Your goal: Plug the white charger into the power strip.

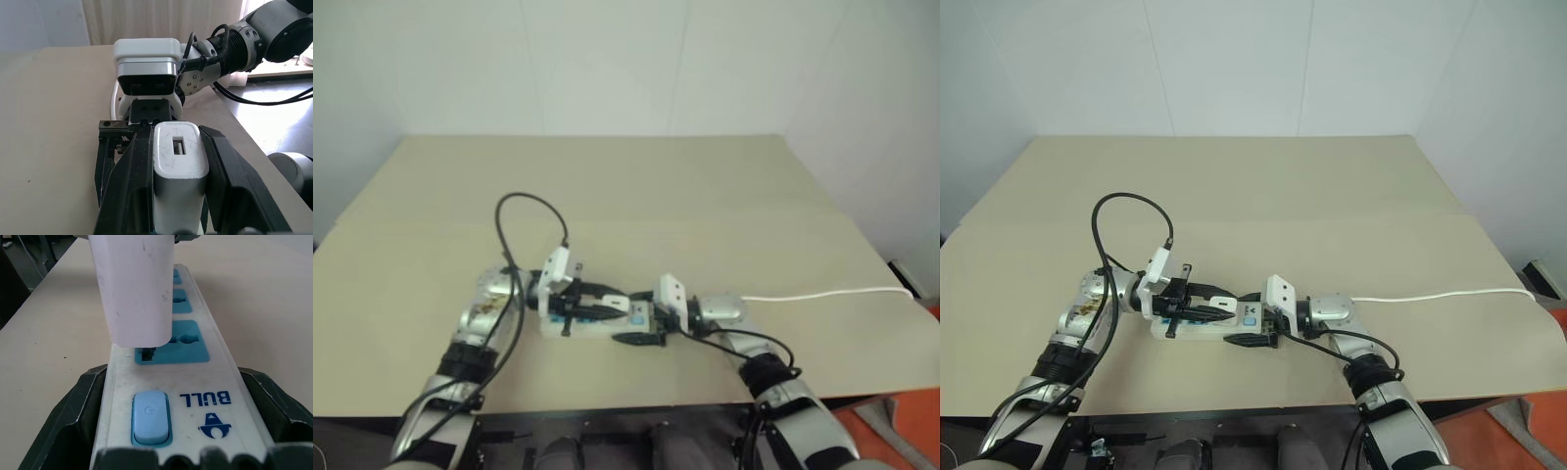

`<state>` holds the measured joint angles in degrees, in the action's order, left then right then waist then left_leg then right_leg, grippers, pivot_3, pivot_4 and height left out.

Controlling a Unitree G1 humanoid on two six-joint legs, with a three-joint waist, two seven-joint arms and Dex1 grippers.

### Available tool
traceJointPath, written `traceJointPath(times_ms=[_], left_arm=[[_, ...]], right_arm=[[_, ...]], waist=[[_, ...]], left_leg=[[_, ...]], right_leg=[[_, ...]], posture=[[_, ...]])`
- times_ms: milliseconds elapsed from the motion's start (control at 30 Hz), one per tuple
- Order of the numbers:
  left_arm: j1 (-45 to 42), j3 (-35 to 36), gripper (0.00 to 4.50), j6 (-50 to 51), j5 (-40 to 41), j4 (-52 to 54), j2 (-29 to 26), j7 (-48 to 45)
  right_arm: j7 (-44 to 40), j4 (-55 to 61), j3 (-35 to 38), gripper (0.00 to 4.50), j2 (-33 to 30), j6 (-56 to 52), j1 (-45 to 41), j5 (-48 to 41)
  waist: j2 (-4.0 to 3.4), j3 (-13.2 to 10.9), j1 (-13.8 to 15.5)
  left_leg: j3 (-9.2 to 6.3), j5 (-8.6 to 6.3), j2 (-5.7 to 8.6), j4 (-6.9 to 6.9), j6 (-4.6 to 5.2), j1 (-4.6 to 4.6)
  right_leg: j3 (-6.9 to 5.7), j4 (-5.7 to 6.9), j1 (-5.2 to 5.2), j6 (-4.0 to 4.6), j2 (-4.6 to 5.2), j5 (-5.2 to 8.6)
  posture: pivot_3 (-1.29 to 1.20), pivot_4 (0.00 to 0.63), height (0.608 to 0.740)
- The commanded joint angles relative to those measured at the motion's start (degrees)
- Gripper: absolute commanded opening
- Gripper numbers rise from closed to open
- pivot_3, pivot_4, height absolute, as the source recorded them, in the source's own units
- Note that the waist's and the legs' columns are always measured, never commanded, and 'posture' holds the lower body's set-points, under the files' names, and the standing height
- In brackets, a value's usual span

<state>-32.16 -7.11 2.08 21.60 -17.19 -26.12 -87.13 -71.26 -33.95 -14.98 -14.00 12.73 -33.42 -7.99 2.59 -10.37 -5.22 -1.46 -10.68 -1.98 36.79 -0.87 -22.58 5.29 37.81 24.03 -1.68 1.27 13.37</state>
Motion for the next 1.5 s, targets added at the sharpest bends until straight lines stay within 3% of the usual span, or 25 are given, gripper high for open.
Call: traceJointPath(times_ms=[33, 1500], left_arm=[[-0.52, -0.21, 1.01, -0.94, -0.85, -1.21, -0.8, -0.35], [4.11, -2.64, 1.01, -2.09, -4.01, -6.4, -2.42, 2.36]], right_arm=[[-0.79, -1.28, -1.26, 3.47, -0.53, -0.69, 1.14, 1.47], [-1.27, -1.22, -1.32, 3.47, -0.57, -0.8, 0.66, 1.16]], waist=[[0.0, 0.0, 0.0], [-0.05, 0.25, -0.06]], left_leg=[[0.0, 0.0, 0.0, 0.0, 0.0, 0.0], [0.01, -0.01, 0.0, -0.07, 0.0, 0.12]], right_leg=[[0.0, 0.0, 0.0, 0.0, 0.0, 0.0], [0.01, -0.05, -0.09, 0.01, 0.0, 0.01]], posture=[[0.0, 0.15, 0.74], [0.0, 0.15, 0.74]])
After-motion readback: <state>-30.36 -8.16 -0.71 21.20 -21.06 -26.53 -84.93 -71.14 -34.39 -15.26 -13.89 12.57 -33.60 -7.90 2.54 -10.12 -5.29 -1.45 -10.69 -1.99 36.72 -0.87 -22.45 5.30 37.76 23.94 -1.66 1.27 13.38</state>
